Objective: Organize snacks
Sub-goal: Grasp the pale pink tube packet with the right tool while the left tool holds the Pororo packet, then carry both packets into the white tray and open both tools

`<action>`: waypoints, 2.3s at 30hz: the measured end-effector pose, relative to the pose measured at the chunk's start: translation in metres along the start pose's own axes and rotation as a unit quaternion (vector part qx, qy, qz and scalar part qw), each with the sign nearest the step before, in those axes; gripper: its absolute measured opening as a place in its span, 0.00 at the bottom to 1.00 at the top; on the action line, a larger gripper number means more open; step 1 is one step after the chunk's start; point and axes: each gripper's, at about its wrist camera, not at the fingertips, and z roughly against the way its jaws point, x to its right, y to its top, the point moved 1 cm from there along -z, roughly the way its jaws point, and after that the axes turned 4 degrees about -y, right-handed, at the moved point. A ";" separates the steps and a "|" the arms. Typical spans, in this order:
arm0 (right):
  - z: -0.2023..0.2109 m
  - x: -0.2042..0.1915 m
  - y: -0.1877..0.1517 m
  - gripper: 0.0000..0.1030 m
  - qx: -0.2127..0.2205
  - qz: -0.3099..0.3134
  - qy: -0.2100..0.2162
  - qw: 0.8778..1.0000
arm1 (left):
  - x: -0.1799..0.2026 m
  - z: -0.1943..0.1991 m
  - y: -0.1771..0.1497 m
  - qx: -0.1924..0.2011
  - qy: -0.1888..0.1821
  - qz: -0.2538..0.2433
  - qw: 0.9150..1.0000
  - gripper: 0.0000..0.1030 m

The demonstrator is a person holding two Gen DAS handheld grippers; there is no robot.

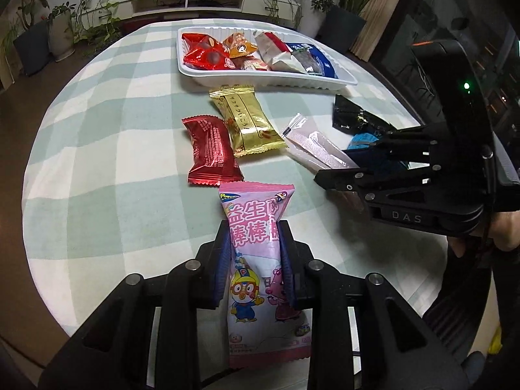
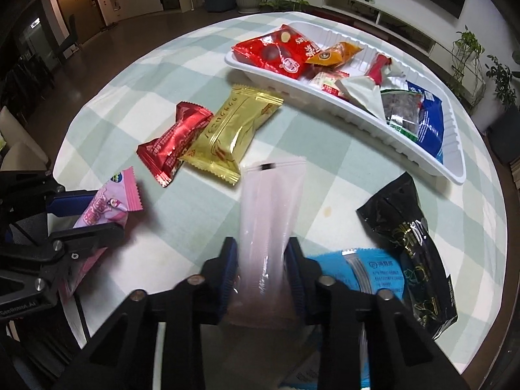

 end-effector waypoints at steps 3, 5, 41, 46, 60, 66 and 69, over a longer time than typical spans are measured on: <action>0.001 -0.001 -0.001 0.23 0.000 -0.003 0.003 1.000 | -0.002 0.000 -0.001 0.002 -0.004 0.005 1.000 0.24; 0.002 -0.001 -0.002 0.22 0.001 -0.007 0.006 1.000 | -0.003 0.000 -0.001 0.003 -0.008 0.007 1.000 0.24; 0.123 0.189 -0.016 0.21 0.168 -0.290 0.065 0.940 | -0.039 0.056 0.178 0.097 -0.051 0.020 0.994 0.24; 0.122 0.190 0.023 0.21 0.183 -0.274 0.076 0.941 | -0.030 0.033 0.226 0.088 -0.049 0.005 0.995 0.24; 0.031 0.168 0.124 0.21 0.113 -0.235 0.063 0.963 | -0.045 -0.095 0.302 0.047 -0.045 0.048 0.997 0.24; -0.010 0.169 0.134 0.21 0.085 -0.236 0.042 0.967 | -0.051 -0.132 0.300 0.032 -0.036 0.047 0.998 0.25; -0.025 0.171 0.135 0.21 0.074 -0.239 0.031 0.968 | -0.052 -0.145 0.298 0.024 -0.031 0.044 0.998 0.25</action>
